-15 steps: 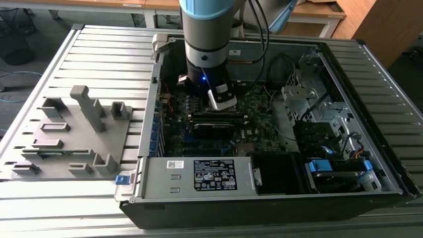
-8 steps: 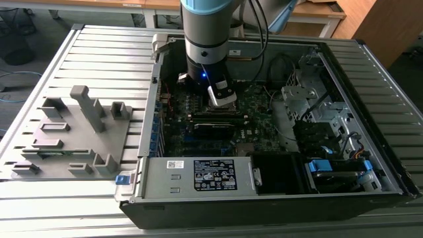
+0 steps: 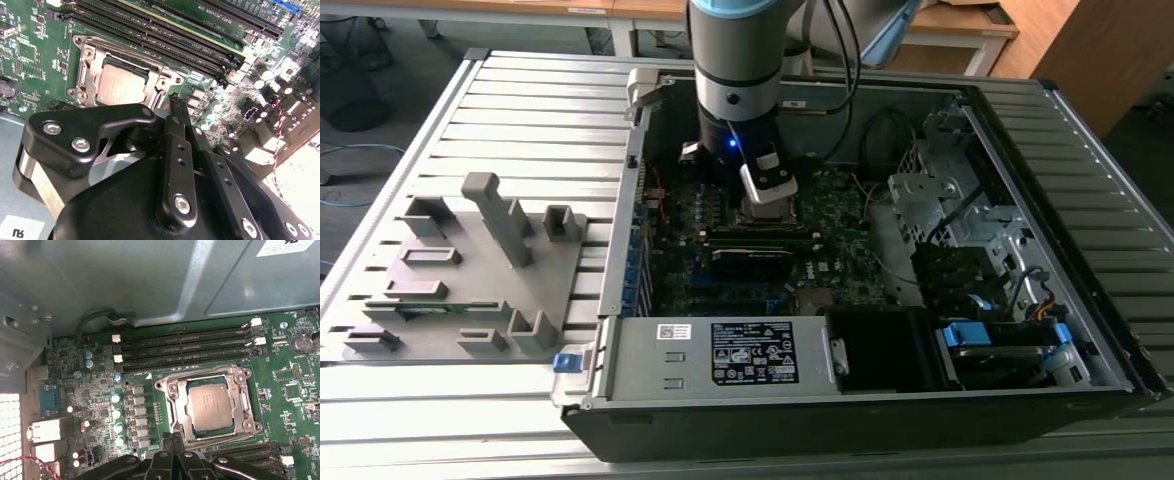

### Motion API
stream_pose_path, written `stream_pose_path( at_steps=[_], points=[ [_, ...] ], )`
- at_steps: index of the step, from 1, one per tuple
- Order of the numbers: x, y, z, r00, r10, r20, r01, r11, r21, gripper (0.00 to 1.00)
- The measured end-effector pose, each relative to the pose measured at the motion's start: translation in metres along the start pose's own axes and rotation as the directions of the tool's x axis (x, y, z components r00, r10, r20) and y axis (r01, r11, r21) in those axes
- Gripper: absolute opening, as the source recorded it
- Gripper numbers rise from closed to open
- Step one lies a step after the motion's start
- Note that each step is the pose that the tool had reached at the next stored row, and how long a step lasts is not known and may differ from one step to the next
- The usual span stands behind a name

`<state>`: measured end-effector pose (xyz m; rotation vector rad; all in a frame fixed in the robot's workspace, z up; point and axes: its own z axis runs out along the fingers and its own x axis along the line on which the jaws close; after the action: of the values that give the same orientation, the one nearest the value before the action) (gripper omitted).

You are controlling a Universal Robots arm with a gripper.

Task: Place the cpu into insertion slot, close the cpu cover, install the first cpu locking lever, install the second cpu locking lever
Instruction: 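Install the second cpu locking lever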

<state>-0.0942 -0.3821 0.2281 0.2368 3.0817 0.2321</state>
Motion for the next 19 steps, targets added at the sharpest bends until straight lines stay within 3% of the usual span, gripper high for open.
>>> stream_pose_path(
  at_steps=[6, 14, 19],
  points=[
    [-0.0058, 0.008, 0.0025, 1.0, -0.001, 0.0028, 0.001, 0.9998, 0.0187, 0.11],
    [-0.023, 0.0154, 0.0059, 1.0, 0.0, 0.0041, -0.001, 0.9997, 0.0258, 0.11],
    [-0.0286, 0.0202, 0.0074, 0.9999, 0.006, 0.0082, -0.006, 0.9989, 0.046, 0.11]
  ],
)
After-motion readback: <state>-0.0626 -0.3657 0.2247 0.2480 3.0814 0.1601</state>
